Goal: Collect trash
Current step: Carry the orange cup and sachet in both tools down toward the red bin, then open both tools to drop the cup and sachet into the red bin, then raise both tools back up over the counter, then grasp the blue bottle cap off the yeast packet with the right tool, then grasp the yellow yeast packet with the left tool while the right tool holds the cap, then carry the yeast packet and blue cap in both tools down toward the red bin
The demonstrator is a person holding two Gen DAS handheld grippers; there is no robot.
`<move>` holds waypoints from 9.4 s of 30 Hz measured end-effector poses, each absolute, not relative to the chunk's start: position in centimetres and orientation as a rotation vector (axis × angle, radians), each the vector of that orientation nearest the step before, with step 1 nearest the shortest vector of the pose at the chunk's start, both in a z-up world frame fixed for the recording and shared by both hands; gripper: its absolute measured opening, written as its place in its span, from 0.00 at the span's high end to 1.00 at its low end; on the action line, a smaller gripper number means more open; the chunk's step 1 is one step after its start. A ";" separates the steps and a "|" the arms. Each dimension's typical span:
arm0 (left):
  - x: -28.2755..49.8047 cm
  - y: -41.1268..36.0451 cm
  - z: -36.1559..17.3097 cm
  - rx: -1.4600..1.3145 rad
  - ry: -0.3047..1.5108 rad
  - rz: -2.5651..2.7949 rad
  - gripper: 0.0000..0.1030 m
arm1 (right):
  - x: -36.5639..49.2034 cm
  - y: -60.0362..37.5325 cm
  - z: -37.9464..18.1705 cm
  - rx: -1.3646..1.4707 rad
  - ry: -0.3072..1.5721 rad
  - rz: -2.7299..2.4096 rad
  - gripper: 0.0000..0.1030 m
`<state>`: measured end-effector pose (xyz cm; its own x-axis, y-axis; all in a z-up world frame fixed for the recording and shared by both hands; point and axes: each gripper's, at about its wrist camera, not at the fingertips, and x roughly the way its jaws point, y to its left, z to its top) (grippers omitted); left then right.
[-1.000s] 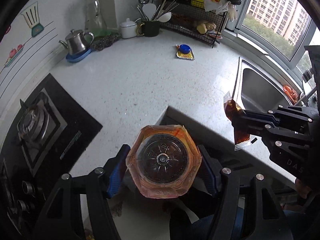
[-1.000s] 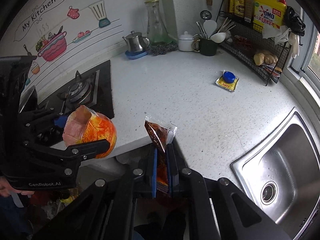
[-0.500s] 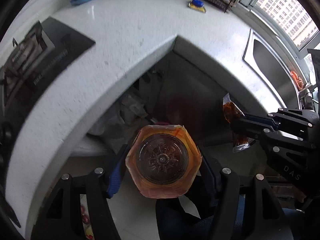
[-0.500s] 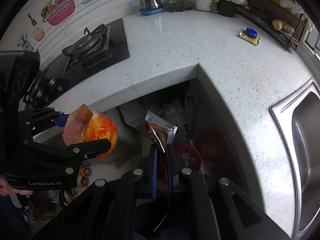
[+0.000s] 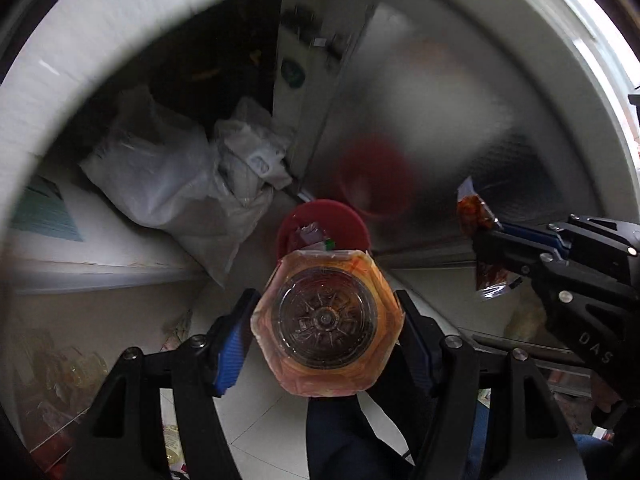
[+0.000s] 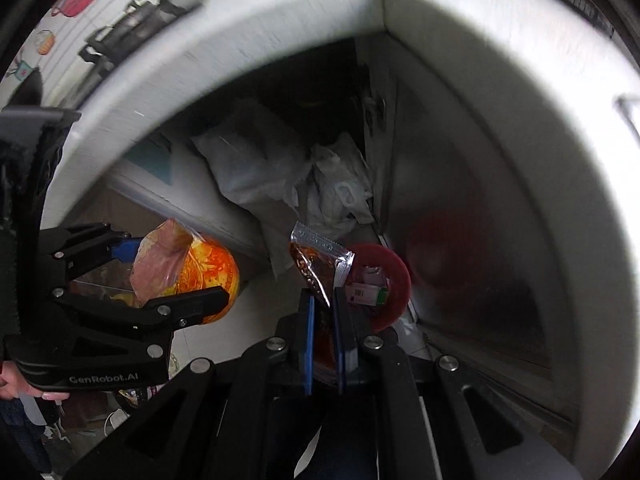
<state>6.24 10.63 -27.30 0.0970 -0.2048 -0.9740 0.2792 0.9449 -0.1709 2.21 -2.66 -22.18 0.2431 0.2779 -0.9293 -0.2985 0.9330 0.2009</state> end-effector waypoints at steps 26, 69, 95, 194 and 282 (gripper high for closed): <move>9.7 8.7 -42.1 0.176 1.533 -0.399 0.38 | 5.7 -4.8 -38.8 0.048 1.332 0.331 0.51; 8.4 8.2 -38.4 0.202 1.466 -0.479 0.13 | 3.0 -6.5 -37.1 0.035 1.354 0.220 0.02; 3.6 10.8 -6.5 0.146 1.086 -0.406 0.12 | -2.2 -5.9 -6.5 -0.076 1.008 0.302 0.01; 49.1 -17.9 -13.1 0.241 1.258 -0.348 0.12 | 33.8 -30.5 -6.6 0.042 1.050 0.277 0.58; 3.4 9.0 -12.8 0.098 1.311 -0.418 0.54 | 0.2 -4.8 -10.1 -0.094 1.157 0.351 0.58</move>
<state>3.37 8.99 -12.81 0.1944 -0.2432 -0.9503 0.3521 0.9215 -0.1638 0.21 -4.78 -10.06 0.3542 0.2224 -0.9083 -0.3189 0.9418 0.1062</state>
